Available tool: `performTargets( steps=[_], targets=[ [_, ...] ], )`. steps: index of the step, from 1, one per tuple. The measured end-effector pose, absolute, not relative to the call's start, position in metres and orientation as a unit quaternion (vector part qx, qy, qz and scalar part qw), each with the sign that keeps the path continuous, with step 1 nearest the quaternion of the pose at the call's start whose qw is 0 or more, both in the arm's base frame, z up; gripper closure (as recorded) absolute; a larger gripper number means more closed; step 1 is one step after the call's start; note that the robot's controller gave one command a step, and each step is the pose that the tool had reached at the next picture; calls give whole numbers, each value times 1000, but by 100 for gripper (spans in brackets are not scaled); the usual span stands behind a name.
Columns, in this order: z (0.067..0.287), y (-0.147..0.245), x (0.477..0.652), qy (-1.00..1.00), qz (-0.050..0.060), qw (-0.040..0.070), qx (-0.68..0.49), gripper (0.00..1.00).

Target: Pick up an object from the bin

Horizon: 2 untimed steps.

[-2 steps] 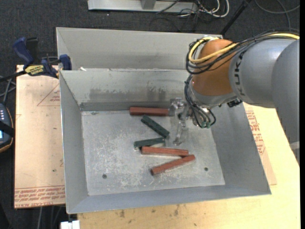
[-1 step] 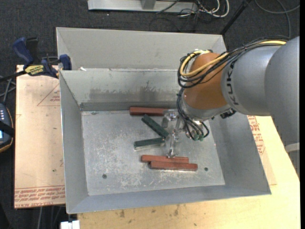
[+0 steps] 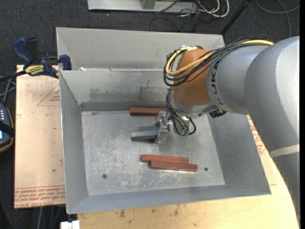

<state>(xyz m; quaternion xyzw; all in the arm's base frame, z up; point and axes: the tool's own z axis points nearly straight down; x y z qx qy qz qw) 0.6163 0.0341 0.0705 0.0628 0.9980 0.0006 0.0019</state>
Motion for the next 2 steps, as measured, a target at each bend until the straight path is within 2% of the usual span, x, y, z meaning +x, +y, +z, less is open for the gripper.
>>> performTargets(
  steps=[1, 2],
  targets=[
    [70, 34, 616, 998, 1, 2, 63, 100],
    [209, 31, 620, 998, 0, 2, 66, 100]
  ],
)
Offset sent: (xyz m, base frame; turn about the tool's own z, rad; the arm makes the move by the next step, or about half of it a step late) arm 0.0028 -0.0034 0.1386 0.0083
